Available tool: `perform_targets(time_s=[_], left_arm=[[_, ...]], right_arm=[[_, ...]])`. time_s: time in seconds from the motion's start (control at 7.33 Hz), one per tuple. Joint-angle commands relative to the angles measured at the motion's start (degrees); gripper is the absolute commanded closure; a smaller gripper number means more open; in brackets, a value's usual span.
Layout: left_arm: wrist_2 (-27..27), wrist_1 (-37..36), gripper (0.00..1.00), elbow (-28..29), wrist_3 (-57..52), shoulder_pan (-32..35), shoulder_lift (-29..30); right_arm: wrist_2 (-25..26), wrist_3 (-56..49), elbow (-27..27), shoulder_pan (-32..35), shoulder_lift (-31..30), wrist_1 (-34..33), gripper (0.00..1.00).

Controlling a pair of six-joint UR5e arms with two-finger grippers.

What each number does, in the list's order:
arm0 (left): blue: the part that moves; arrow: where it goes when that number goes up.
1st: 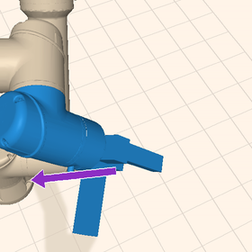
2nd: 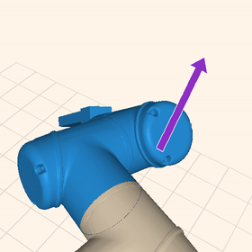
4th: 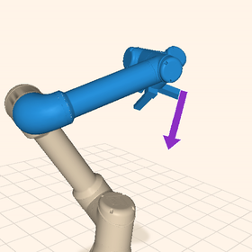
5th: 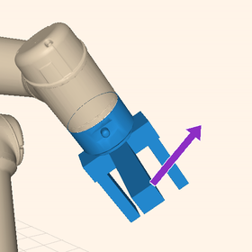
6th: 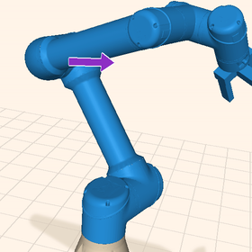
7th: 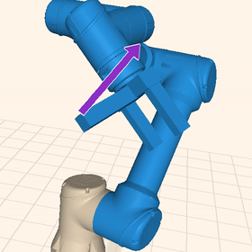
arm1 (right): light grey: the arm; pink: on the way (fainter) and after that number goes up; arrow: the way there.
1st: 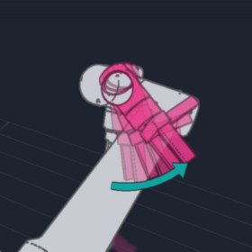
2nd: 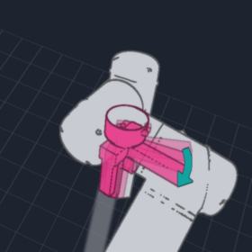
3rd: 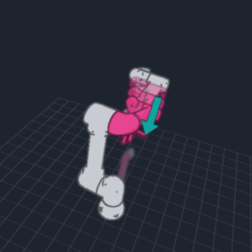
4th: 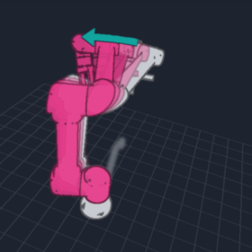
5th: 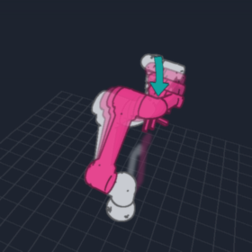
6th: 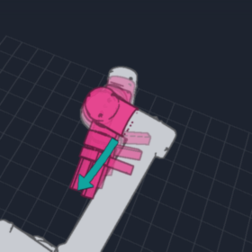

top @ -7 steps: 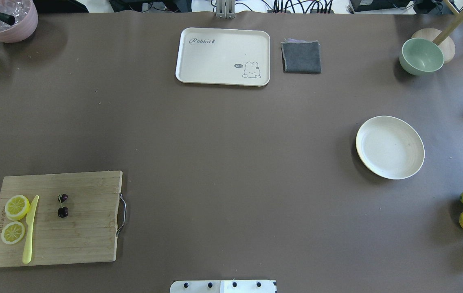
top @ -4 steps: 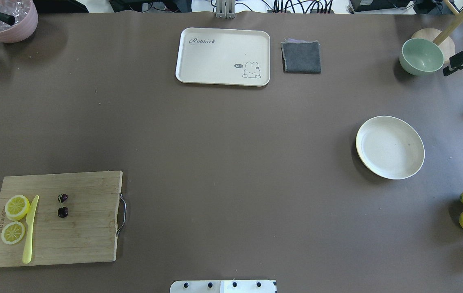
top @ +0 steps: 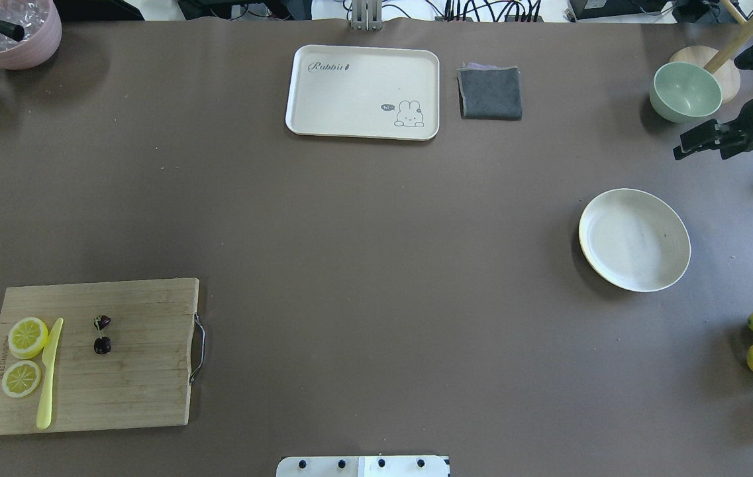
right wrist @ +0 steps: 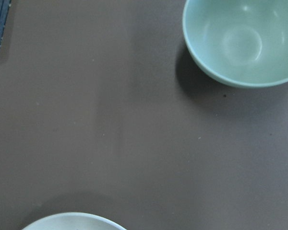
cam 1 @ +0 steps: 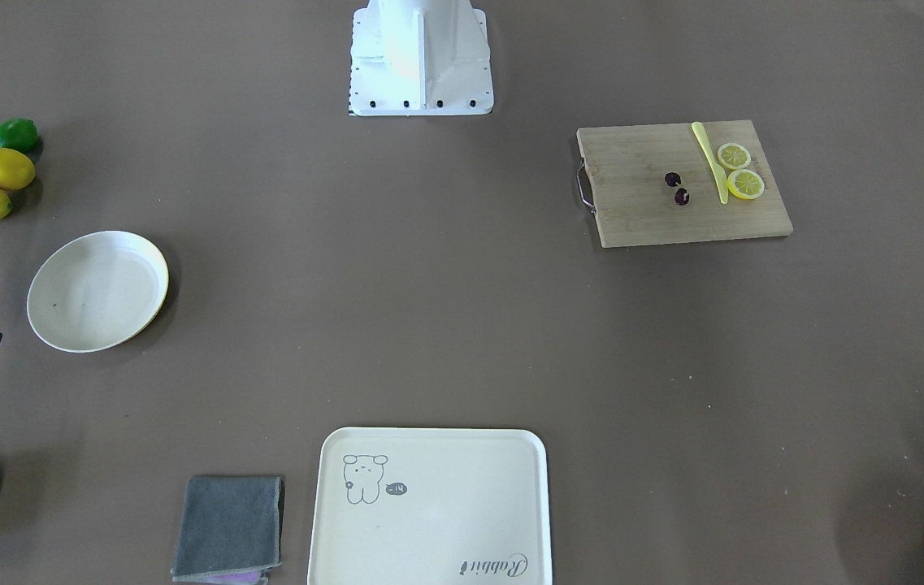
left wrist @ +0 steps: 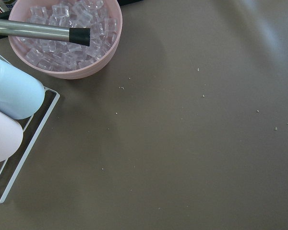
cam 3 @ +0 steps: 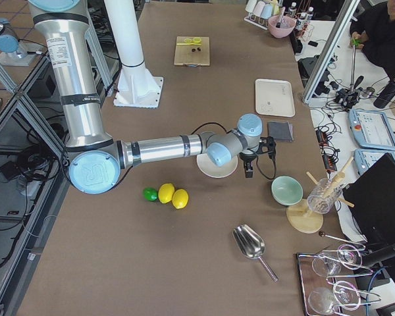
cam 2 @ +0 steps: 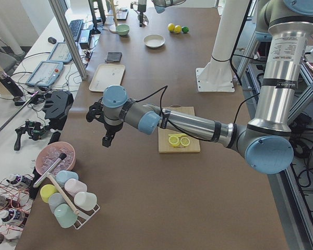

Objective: Place red cherry on plate
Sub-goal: 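Reach the right gripper to the white plate rim and grasp it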

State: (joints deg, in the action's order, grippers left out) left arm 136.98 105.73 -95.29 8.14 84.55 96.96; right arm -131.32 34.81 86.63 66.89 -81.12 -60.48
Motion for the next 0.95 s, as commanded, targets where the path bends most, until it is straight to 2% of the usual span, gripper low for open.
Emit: perform_targets(time_s=[0.0,0.41,0.55,0.82], left_arm=[[-0.05,2.7,0.02,0.98,1.09,-0.09,-0.63],[0.21,3.43,0.02,1.87,1.18,-0.09,-0.72],[0.3,3.43,0.02,1.87,1.09,-0.09,-0.89],[0.3,3.43,0.02,1.69,1.18,0.0,-1.07]], right_arm=[[1.76,-0.18,-0.06,-4.91,-3.59,6.84,0.0],[2.65,-3.86,-1.73,-7.39,-4.66,7.66,0.01],[2.65,-4.74,-2.17,-7.48,-4.75,7.66,0.14],[2.65,-5.36,-2.43,-7.48,-5.1,7.66,0.85]])
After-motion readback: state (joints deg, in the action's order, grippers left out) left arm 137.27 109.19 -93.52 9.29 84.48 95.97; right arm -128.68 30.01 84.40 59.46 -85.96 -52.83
